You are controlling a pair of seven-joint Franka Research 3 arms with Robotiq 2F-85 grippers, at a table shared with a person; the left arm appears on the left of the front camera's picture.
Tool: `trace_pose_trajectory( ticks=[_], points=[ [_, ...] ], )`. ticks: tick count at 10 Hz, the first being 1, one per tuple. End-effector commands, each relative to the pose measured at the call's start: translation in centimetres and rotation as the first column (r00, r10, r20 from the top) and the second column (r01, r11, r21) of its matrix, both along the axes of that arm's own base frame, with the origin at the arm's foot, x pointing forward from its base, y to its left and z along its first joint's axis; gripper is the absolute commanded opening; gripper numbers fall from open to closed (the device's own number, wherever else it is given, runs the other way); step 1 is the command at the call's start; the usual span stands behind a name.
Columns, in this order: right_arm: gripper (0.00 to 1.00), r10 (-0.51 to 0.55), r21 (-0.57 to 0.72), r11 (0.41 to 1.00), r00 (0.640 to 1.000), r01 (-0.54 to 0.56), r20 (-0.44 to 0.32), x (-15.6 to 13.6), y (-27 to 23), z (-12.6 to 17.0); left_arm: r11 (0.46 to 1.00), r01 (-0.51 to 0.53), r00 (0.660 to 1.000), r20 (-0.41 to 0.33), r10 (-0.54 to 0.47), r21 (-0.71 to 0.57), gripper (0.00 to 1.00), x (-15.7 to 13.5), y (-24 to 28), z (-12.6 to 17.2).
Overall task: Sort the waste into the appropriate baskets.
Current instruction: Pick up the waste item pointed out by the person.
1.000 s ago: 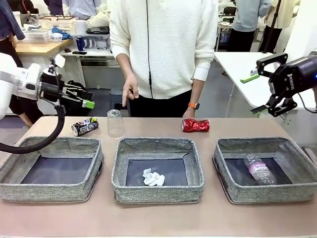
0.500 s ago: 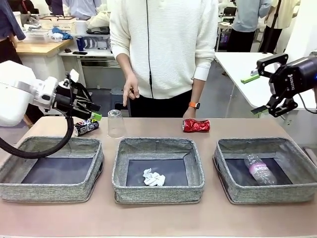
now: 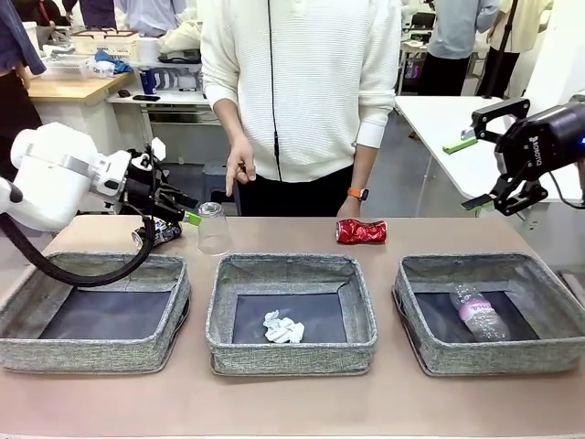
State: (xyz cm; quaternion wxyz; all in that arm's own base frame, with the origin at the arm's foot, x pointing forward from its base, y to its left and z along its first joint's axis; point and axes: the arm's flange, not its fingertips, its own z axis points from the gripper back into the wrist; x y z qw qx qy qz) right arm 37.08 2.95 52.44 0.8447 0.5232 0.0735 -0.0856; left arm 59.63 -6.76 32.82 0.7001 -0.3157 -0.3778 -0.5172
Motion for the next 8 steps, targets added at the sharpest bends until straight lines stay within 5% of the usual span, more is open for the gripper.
trace_pose_trajectory(
  ticks=[1, 8],
  points=[
    [1.0, 0.02, 0.001, 1.0, 1.0, -0.02, 0.022, 0.0, -0.3, 0.1, 0.999, -0.007, 1.0, 0.011, 0.007, 0.047, 1.0, 1.4, -0.3, -1.2],
    [1.0, 0.02, 0.001, 1.0, 1.0, -0.02, 0.022, 0.0, -0.3, 0.1, 1.0, 0.027, 0.998, -0.05, -0.027, -0.008, 1.0, 1.9, -2.9, -4.3]
  ],
)
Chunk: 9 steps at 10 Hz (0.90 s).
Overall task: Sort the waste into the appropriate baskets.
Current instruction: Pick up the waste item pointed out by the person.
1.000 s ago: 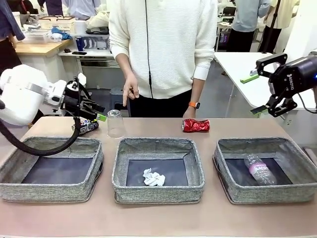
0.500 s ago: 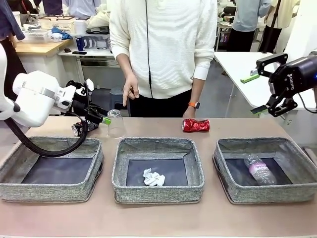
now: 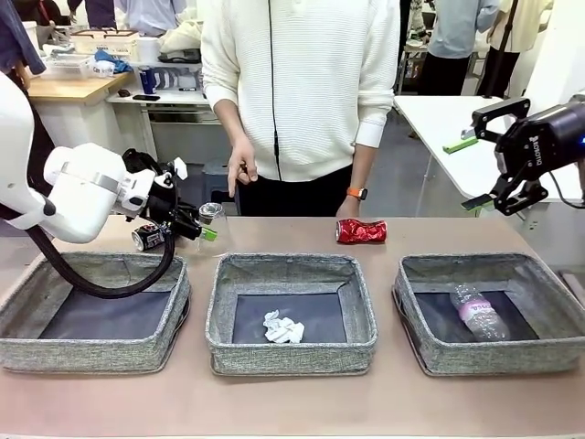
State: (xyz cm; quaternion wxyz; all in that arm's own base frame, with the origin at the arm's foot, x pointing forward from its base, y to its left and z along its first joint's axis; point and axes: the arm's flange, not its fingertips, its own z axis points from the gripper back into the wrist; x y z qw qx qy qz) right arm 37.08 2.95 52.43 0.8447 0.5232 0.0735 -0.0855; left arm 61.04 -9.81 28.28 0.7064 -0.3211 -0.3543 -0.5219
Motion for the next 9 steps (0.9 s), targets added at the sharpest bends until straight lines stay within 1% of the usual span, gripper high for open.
trace_pose_trajectory(
  ticks=[1, 3, 7, 8, 9],
  points=[
    [1.0, 0.019, 0.001, 1.0, 1.0, -0.019, 0.022, 0.0, -0.3, 0.1, 0.999, 0.004, 1.0, -0.017, -0.005, -0.05, 1.0, 0.5, 0.1, 0.1],
    [1.0, 0.019, 0.001, 1.0, 1.0, -0.019, 0.022, 0.0, -0.3, 0.1, 0.994, 0.027, 0.998, -0.055, -0.033, -0.105, 1.0, 0.6, -0.4, -0.5],
    [1.0, 0.019, 0.001, 1.0, 1.0, -0.019, 0.022, 0.0, -0.3, 0.1, 0.982, 0.0, 0.999, -0.033, -0.006, -0.189, 1.0, 0.4, -1.5, -1.6],
    [1.0, 0.019, 0.001, 1.0, 1.0, -0.019, 0.022, 0.0, -0.3, 0.1, 0.984, -0.005, 1.0, -0.016, 0.002, -0.176, 1.0, 0.3, -2.0, -1.9],
    [1.0, 0.019, 0.001, 1.0, 1.0, -0.019, 0.022, 0.0, -0.3, 0.1, 0.984, -0.001, 1.0, -0.015, -0.001, -0.179, 1.0, 0.3, -2.3, -2.0]
  ],
)
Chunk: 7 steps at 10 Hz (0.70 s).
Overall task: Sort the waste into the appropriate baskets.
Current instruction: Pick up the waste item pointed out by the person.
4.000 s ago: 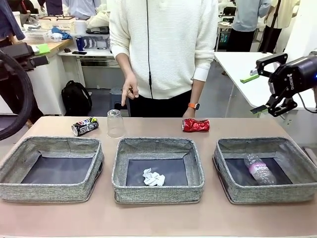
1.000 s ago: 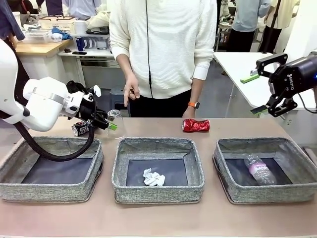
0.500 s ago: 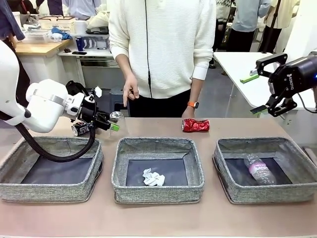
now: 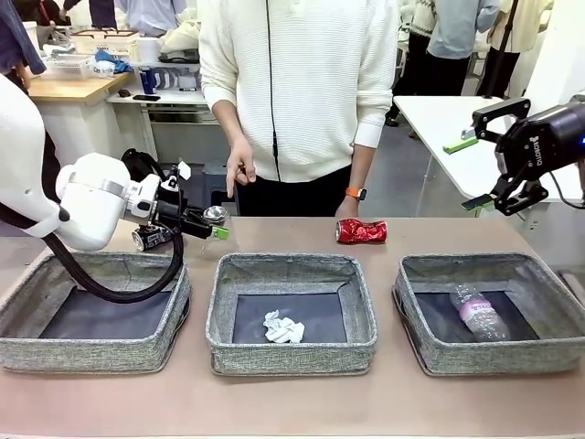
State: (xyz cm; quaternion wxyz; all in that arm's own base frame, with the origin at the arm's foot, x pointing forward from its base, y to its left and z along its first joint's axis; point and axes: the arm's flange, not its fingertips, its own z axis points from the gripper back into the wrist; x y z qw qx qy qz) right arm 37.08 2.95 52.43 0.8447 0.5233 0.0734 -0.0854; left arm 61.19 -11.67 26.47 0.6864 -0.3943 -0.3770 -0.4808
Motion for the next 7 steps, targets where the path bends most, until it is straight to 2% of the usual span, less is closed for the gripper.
trace_pose_trajectory(
  ticks=[1, 3, 4, 5, 6, 7],
  points=[
    [1.0, 0.019, 0.001, 1.0, 1.0, -0.019, 0.022, 0.02, -0.31, 0.06, 1.0, 0.003, 0.999, 0.04, -0.002, -0.011, 1.0, 0.16, -0.57, -0.33],
    [1.0, 0.019, 0.001, 1.0, 1.0, -0.019, 0.022, 0.02, -0.31, 0.06, 0.999, 0.032, 0.998, 0.05, -0.032, 0.0, 1.0, 0.04, -0.52, -0.58],
    [1.0, 0.019, 0.001, 1.0, 1.0, -0.019, 0.022, 0.02, -0.31, 0.06, 0.999, 0.029, 0.998, 0.049, -0.03, 0.015, 0.85, 0.0, -0.61, -0.71],
    [1.0, 0.019, 0.001, 1.0, 1.0, -0.019, 0.022, 0.02, -0.31, 0.06, 1.0, 0.026, 0.998, 0.05, -0.027, 0.016, 0.8, -0.03, -0.61, -0.75],
    [1.0, 0.019, 0.001, 1.0, 1.0, -0.019, 0.022, 0.02, -0.31, 0.06, 0.999, 0.029, 0.998, 0.059, -0.03, 0.019, 0.65, -0.06, -0.56, -0.68],
    [1.0, 0.019, 0.001, 1.0, 1.0, -0.019, 0.022, 0.02, -0.31, 0.06, 0.999, 0.031, 0.998, 0.06, -0.033, 0.024, 0.6, -0.07, -0.51, -0.64]
  ],
)
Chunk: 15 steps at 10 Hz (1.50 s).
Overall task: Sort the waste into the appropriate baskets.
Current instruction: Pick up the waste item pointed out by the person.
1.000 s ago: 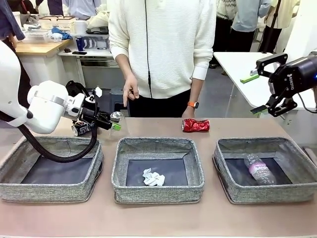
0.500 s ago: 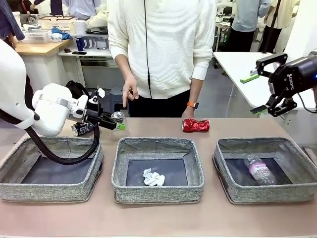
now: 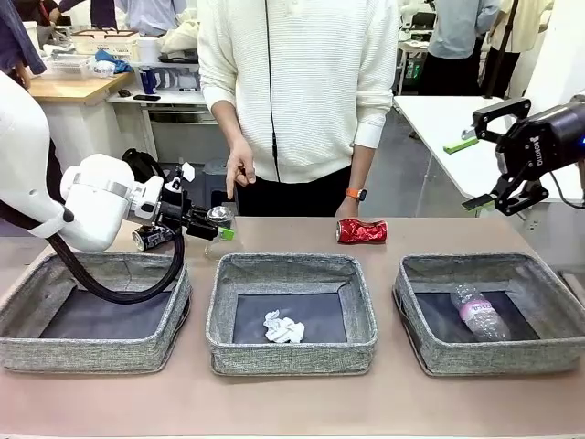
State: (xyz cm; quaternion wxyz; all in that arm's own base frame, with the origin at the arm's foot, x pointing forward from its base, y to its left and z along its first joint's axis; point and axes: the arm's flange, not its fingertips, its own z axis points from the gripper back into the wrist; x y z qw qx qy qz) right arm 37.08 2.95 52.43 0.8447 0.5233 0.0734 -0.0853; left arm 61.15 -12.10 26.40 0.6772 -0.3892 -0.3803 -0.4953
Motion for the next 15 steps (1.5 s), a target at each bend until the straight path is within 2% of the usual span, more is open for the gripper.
trace_pose_trajectory(
  ticks=[1, 2, 3, 4, 9, 10, 11, 12, 13, 14, 15],
  points=[
    [1.0, 0.019, 0.001, 1.0, 1.0, -0.019, 0.022, 0.0, -0.3, 0.1, 1.0, 0.014, 0.999, 0.03, -0.015, 0.025, 0.45, 0.0, 0.0, -0.6],
    [1.0, 0.019, 0.001, 1.0, 1.0, -0.019, 0.022, 0.0, -0.3, 0.1, 0.999, 0.017, 0.999, 0.026, -0.018, 0.03, 0.4, 0.0, 0.0, -0.5],
    [1.0, 0.019, 0.001, 1.0, 1.0, -0.019, 0.022, 0.0, -0.3, 0.1, 0.999, 0.021, 0.999, 0.024, -0.022, 0.036, 0.25, -0.1, 0.0, -0.5],
    [1.0, 0.019, 0.001, 1.0, 1.0, -0.019, 0.022, 0.0, -0.3, 0.1, 0.999, 0.029, 0.999, 0.016, -0.03, 0.037, 0.2, -0.1, 0.1, -0.3],
    [1.0, 0.019, 0.001, 1.0, 1.0, -0.019, 0.022, 0.0, -0.3, 0.1, 0.998, 0.042, 0.999, 0.029, -0.043, 0.041, 0.2, -0.7, 1.7, 2.2],
    [1.0, 0.019, 0.001, 1.0, 1.0, -0.019, 0.022, 0.0, -0.3, 0.1, 0.998, 0.038, 0.999, 0.025, -0.039, 0.047, 0.2, -1.2, 3.0, 4.6],
    [1.0, 0.019, 0.001, 1.0, 1.0, -0.019, 0.022, 0.0, -0.3, 0.1, 0.996, -0.01, 0.999, 0.049, 0.005, 0.094, 0.2, -2.1, 5.0, 8.1],
    [1.0, 0.019, 0.001, 1.0, 1.0, -0.019, 0.022, 0.0, -0.3, 0.1, 0.989, -0.036, 0.999, 0.001, 0.036, 0.144, 0.2, -3.2, 7.3, 12.3],
    [1.0, 0.019, 0.001, 1.0, 1.0, -0.019, 0.022, 0.0, -0.3, 0.1, 0.989, 0.023, 0.993, -0.117, -0.005, 0.148, 0.2, -4.8, 8.9, 16.4],
    [1.0, 0.019, 0.001, 1.0, 1.0, -0.019, 0.022, 0.0, -0.3, 0.1, 0.945, 0.084, 0.964, -0.266, 0.004, 0.317, 0.2, -6.3, 9.6, 19.9],
    [1.0, 0.019, 0.001, 1.0, 1.0, -0.019, 0.022, 0.0, -0.3, 0.1, 0.918, 0.1, 0.955, -0.295, 0.02, 0.385, 0.2, -6.9, 9.2, 22.6]
  ],
)
